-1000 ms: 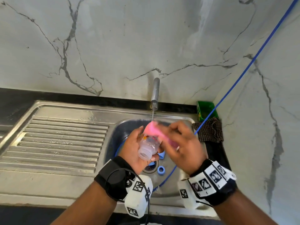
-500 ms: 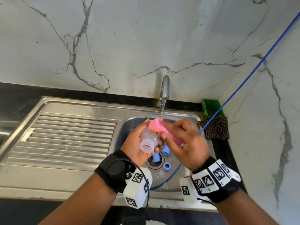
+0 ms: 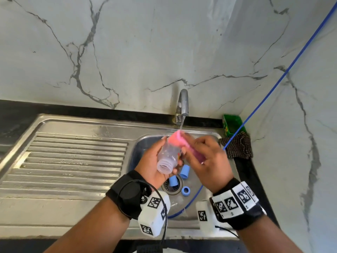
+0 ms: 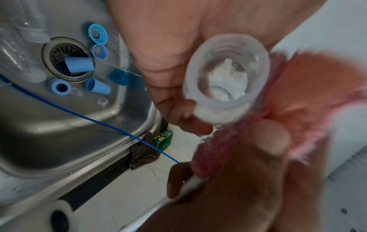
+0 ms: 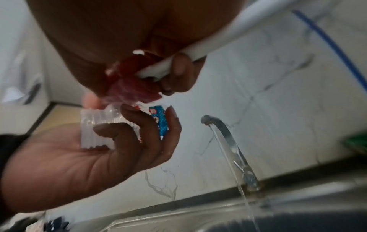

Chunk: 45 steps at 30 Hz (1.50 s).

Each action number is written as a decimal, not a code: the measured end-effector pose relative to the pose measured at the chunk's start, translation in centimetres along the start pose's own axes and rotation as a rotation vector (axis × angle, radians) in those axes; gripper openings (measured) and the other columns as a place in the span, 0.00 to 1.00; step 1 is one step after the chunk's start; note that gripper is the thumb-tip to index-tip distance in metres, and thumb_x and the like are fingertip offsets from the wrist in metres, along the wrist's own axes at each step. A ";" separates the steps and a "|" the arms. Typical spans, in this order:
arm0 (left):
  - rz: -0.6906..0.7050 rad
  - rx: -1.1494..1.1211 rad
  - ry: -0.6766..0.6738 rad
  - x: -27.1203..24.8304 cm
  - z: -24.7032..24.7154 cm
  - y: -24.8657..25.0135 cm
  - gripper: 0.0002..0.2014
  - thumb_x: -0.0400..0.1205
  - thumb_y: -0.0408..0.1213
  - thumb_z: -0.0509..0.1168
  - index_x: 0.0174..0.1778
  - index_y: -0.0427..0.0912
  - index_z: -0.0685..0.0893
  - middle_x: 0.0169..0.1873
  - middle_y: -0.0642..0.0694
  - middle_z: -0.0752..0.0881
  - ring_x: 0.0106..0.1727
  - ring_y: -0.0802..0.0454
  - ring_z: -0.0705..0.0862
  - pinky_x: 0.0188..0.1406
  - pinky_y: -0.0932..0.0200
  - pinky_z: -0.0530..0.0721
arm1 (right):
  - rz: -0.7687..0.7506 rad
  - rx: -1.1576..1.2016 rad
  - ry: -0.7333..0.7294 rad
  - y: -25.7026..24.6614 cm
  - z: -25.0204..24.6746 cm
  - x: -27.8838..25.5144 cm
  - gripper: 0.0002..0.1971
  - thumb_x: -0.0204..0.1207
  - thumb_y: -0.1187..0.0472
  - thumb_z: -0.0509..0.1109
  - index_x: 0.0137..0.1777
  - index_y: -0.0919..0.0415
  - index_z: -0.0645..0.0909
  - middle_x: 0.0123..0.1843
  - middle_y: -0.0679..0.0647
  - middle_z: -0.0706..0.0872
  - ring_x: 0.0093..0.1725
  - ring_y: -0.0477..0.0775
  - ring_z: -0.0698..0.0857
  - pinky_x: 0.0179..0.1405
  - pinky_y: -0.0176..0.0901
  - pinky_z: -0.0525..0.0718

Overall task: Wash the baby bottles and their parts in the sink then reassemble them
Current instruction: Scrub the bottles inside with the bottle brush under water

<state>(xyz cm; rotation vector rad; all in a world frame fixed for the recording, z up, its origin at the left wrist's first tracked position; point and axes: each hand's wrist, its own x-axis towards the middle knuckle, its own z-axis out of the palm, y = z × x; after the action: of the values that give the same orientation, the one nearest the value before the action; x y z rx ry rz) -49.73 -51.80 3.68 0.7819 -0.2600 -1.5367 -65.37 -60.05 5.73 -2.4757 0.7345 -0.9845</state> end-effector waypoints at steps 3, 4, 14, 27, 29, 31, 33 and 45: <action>-0.026 -0.056 0.071 -0.3 0.2 -0.2 0.26 0.87 0.51 0.52 0.64 0.33 0.81 0.50 0.32 0.82 0.48 0.38 0.81 0.42 0.49 0.79 | -0.195 -0.060 -0.179 0.0 -0.3 -0.9 0.24 0.82 0.45 0.70 0.77 0.30 0.73 0.52 0.43 0.78 0.38 0.35 0.73 0.30 0.38 0.83; -0.020 -0.059 0.067 -0.3 0.0 -0.3 0.24 0.86 0.49 0.51 0.61 0.33 0.82 0.47 0.32 0.83 0.44 0.39 0.82 0.37 0.51 0.80 | -0.167 -0.071 -0.168 0.2 -0.6 -0.6 0.24 0.81 0.45 0.70 0.77 0.30 0.73 0.51 0.43 0.78 0.38 0.36 0.74 0.30 0.39 0.83; 0.044 -0.055 0.088 -0.6 1.2 -1.4 0.25 0.88 0.52 0.51 0.58 0.34 0.83 0.42 0.36 0.86 0.35 0.46 0.82 0.28 0.57 0.76 | -0.051 0.017 -0.093 1.9 -1.4 0.0 0.23 0.82 0.46 0.70 0.77 0.37 0.76 0.49 0.45 0.79 0.39 0.41 0.77 0.34 0.45 0.86; 0.006 -0.040 0.041 -1.1 1.7 -1.9 0.28 0.89 0.55 0.47 0.56 0.36 0.84 0.42 0.36 0.86 0.34 0.44 0.80 0.21 0.60 0.72 | -0.191 0.002 -0.167 2.1 -2.3 -0.5 0.23 0.83 0.45 0.68 0.78 0.37 0.75 0.49 0.44 0.79 0.38 0.41 0.74 0.34 0.45 0.85; 0.013 -0.010 0.034 -1.5 1.8 -1.6 0.23 0.86 0.49 0.51 0.52 0.35 0.85 0.42 0.35 0.86 0.33 0.43 0.78 0.20 0.61 0.71 | -0.056 -0.002 -0.074 1.9 -2.3 0.2 0.23 0.83 0.46 0.67 0.78 0.41 0.77 0.46 0.46 0.78 0.38 0.41 0.74 0.36 0.45 0.84; 0.033 0.014 0.029 -1.9 1.8 -1.3 0.21 0.85 0.48 0.54 0.51 0.36 0.86 0.42 0.36 0.86 0.34 0.44 0.83 0.24 0.60 0.77 | -0.154 0.033 -0.123 1.2 -1.9 -0.4 0.23 0.83 0.47 0.69 0.78 0.40 0.77 0.48 0.46 0.79 0.38 0.41 0.75 0.35 0.40 0.82; 0.027 0.018 0.019 -2.3 1.5 -1.1 0.22 0.88 0.49 0.54 0.54 0.36 0.87 0.44 0.35 0.89 0.39 0.43 0.89 0.32 0.55 0.85 | -0.273 0.049 -0.231 0.5 -1.6 -1.2 0.23 0.83 0.46 0.69 0.78 0.36 0.75 0.51 0.45 0.80 0.40 0.39 0.76 0.37 0.37 0.81; -0.035 0.096 -0.012 -2.2 -0.1 -0.7 0.42 0.82 0.73 0.42 0.49 0.44 0.91 0.42 0.38 0.89 0.32 0.44 0.85 0.25 0.59 0.77 | 0.011 -0.017 -0.047 -0.5 -1.1 -1.4 0.21 0.82 0.45 0.69 0.75 0.39 0.79 0.45 0.44 0.77 0.33 0.40 0.75 0.33 0.41 0.83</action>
<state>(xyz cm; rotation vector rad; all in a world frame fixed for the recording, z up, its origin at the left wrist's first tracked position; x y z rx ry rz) -50.34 -49.54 3.90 0.8572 -0.3325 -1.5710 -66.81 -59.00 6.02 -2.4975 0.7437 -0.9169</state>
